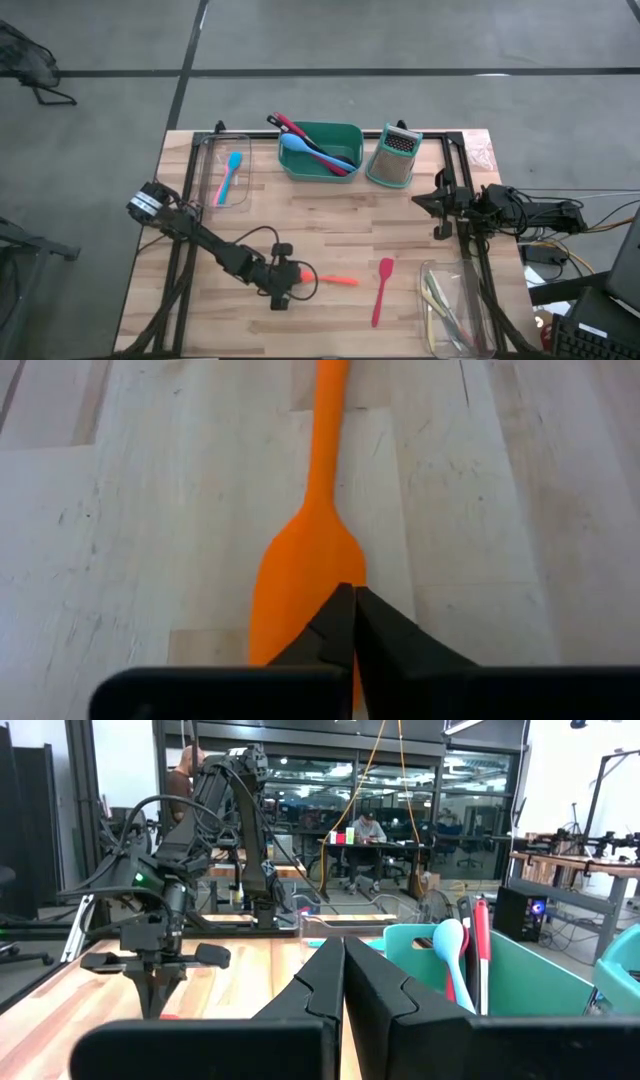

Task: Pick & Place Kitchen Items
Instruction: Put the orange spatula into the left transparent bin

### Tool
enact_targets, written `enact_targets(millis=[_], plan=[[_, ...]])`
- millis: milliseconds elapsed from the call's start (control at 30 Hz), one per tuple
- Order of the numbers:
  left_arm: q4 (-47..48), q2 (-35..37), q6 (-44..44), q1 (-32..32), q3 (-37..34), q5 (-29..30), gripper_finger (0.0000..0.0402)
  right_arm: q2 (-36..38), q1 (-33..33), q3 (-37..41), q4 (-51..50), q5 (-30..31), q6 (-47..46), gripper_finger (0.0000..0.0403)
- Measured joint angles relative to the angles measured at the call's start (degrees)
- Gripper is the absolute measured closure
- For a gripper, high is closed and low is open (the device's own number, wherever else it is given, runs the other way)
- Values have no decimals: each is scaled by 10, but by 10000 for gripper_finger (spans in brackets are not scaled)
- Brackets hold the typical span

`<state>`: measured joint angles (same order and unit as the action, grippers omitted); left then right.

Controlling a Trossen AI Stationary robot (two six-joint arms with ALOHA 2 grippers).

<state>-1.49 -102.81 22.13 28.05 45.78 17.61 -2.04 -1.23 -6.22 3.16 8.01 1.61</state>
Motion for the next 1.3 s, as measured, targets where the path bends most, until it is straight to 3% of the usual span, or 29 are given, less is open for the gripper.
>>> enact_targets(millis=[200,400,600,1033,1300], plan=[[-9,37,-13,2,-2,-10,376,0,0,0,0,0,-1,394],[45,112,-21,4,-3,6,353,0,0,0,0,0,0,394],[98,135,-10,5,-4,22,301,0,0,0,0,0,0,394],[85,74,3,1,-4,19,126,0,0,0,0,0,-1,394],[60,41,-4,-11,-10,15,95,1,0,0,0,0,-1,394]])
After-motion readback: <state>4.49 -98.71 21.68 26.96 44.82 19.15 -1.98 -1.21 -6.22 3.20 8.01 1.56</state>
